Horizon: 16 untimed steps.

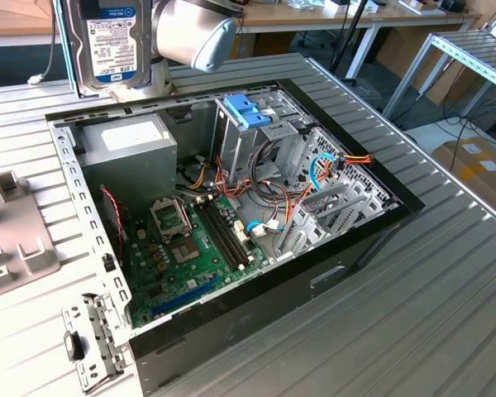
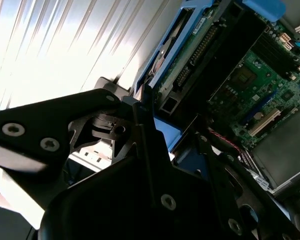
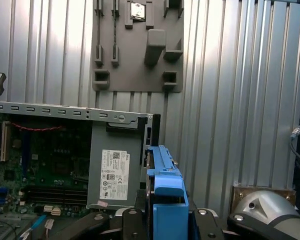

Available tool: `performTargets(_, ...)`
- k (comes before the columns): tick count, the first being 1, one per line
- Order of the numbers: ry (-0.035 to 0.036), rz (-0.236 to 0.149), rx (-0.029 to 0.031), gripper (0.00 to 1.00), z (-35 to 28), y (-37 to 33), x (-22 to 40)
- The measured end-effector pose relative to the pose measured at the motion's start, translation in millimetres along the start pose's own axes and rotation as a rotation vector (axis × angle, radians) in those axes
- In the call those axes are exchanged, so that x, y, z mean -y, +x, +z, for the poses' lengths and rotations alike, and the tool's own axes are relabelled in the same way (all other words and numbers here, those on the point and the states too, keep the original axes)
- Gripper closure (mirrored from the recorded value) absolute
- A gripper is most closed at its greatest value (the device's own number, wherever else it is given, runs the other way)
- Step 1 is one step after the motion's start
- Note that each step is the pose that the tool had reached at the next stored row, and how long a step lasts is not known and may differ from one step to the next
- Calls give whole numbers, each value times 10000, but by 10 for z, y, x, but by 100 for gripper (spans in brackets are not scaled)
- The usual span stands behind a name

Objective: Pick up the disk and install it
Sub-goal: 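Pick up the disk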

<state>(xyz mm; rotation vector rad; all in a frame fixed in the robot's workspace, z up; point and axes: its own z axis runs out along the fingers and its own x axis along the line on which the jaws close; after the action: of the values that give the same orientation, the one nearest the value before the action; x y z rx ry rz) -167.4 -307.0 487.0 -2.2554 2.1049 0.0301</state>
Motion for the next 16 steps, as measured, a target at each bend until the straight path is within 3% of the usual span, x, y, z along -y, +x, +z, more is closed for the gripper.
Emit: performTargets(16, 0, 0, 0, 63, 4, 100, 82)
